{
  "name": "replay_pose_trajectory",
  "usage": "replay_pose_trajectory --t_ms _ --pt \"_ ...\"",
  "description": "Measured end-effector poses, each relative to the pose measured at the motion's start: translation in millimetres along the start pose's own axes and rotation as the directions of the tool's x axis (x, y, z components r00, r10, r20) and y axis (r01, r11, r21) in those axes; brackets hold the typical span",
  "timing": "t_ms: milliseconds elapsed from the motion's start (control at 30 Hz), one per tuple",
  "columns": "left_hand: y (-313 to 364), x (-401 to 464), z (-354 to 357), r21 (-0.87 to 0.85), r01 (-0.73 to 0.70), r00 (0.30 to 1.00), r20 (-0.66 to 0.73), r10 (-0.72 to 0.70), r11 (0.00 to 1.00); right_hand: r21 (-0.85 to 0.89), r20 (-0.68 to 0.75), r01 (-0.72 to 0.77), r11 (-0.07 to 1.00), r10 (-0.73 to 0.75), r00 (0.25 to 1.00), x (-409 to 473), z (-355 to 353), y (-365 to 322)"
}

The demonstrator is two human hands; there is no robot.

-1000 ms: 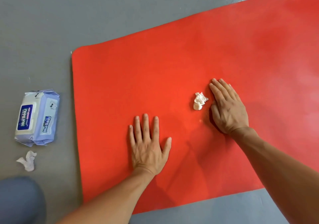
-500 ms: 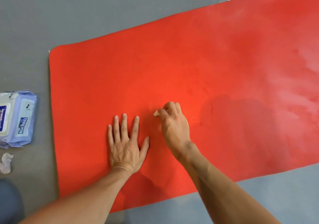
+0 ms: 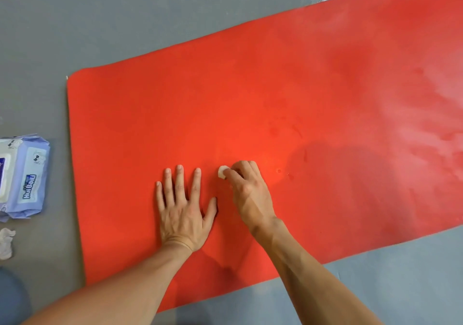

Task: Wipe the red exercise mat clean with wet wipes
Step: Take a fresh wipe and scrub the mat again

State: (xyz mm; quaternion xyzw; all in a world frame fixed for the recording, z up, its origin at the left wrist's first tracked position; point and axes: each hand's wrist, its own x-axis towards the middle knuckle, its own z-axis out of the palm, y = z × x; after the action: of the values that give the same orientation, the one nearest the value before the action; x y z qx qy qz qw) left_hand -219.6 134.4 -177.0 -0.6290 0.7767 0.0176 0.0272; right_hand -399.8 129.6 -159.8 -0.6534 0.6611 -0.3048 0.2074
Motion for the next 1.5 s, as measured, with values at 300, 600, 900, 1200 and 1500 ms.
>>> replay_pose_trajectory --t_ms 300,600,900,1200,1500 --pt "-1 1 -1 -0.023 -0.008 1.000 0.001 0.009 1.000 0.189 -0.083 -0.602 0.776 0.623 0.777 -7 -16 3" --pt "-1 2 0 -0.036 -0.017 1.000 0.001 0.018 0.999 0.024 -0.251 -0.585 0.810 0.572 0.781 -23 -32 20" --pt "-2 1 -1 -0.027 -0.023 1.000 0.011 0.024 0.999 -0.133 -0.236 -0.298 0.945 0.262 0.936 35 -25 37" --pt "-2 2 -1 -0.025 -0.023 1.000 0.016 0.023 0.999 0.043 0.094 0.008 0.999 -0.012 0.996 45 10 -4" --pt "-3 1 -1 -0.027 -0.029 0.999 0.014 0.029 0.999 -0.016 0.024 -0.118 0.993 0.118 0.993 29 2 0"
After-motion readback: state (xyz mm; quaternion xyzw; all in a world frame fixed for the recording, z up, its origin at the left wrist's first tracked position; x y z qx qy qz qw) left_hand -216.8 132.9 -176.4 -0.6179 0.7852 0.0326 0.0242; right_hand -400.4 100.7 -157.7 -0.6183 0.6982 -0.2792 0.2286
